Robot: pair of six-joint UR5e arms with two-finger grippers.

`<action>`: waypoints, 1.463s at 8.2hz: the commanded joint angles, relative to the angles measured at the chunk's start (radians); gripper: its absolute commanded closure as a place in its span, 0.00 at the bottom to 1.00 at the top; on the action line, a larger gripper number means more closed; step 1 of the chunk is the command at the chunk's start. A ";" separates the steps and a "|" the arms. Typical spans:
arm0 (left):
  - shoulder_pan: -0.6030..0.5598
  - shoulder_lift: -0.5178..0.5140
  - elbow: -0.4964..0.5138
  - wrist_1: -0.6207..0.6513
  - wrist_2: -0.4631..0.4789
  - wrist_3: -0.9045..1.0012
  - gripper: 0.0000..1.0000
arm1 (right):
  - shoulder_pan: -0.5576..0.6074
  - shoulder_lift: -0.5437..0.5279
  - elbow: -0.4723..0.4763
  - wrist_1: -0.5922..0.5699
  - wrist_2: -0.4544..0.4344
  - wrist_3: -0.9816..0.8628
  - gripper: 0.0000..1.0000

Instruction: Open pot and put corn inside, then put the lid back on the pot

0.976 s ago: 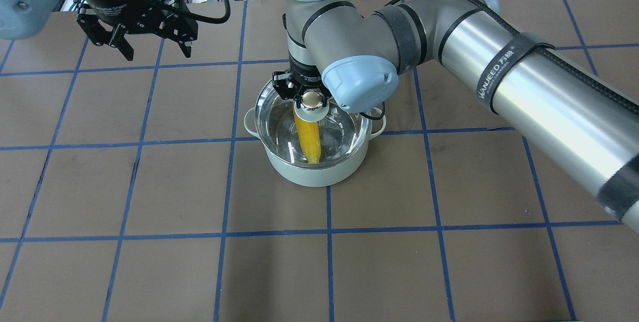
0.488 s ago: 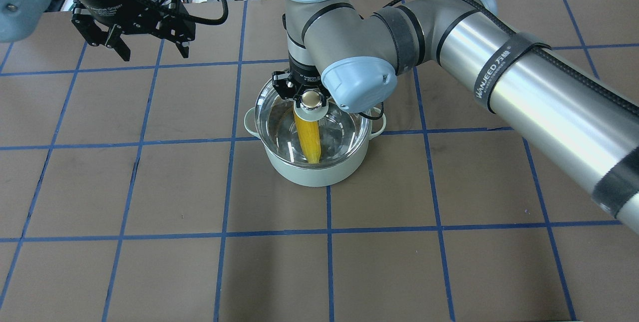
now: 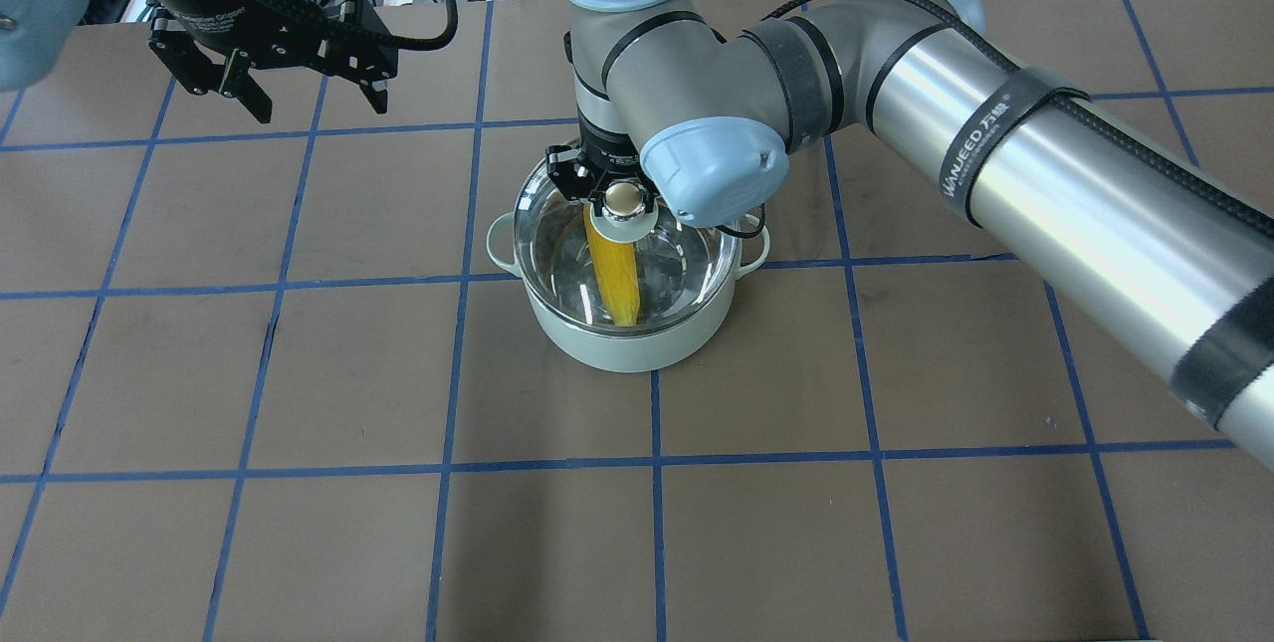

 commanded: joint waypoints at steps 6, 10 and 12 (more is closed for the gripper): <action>0.000 0.032 -0.053 -0.007 -0.029 0.036 0.00 | 0.000 0.015 0.009 -0.046 -0.005 0.003 0.42; 0.000 0.077 -0.108 -0.004 -0.037 0.038 0.00 | -0.027 -0.013 -0.012 -0.043 -0.043 -0.016 0.00; -0.002 0.100 -0.110 -0.005 -0.029 0.039 0.00 | -0.169 -0.143 -0.010 0.105 -0.045 -0.161 0.00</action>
